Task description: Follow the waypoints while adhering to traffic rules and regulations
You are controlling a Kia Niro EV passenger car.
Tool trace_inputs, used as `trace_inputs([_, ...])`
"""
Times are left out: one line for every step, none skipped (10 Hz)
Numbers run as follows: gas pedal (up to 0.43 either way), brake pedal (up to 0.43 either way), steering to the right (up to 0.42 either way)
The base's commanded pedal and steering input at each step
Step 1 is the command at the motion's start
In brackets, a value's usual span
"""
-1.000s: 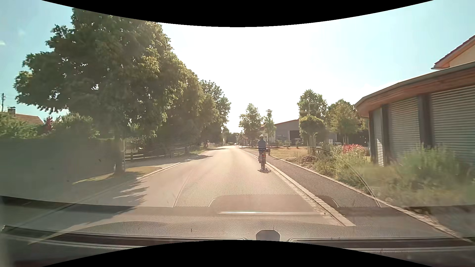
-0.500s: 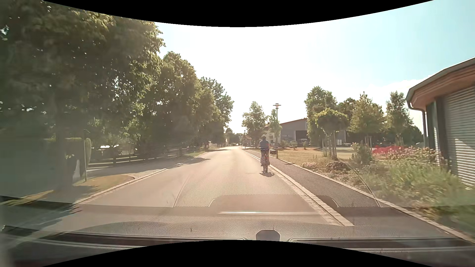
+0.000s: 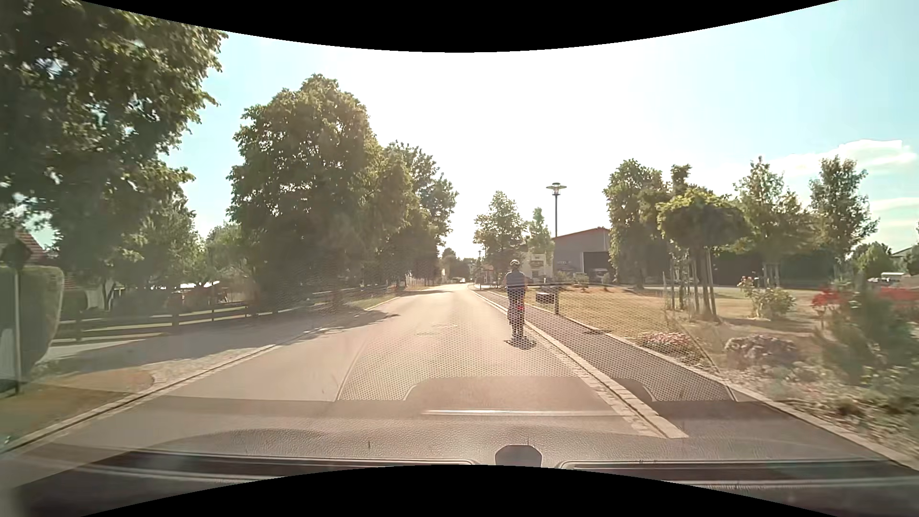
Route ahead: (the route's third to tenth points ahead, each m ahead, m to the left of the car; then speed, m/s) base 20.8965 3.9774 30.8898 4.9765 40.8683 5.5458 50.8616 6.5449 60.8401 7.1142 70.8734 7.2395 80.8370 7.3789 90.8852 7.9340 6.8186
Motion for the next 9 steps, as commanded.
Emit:
trace_inputs([0.0,0.134,-0.021])
trace_inputs([0.0,0.14,-0.021])
trace_inputs([0.0,0.14,-0.021])
trace_inputs([0.0,0.14,-0.021])
trace_inputs([0.0,0.14,-0.021])
trace_inputs([0.0,0.14,-0.021])
trace_inputs([0.0,0.14,-0.02])
trace_inputs([0.0,0.14,-0.02])
trace_inputs([0.0,0.14,-0.02])
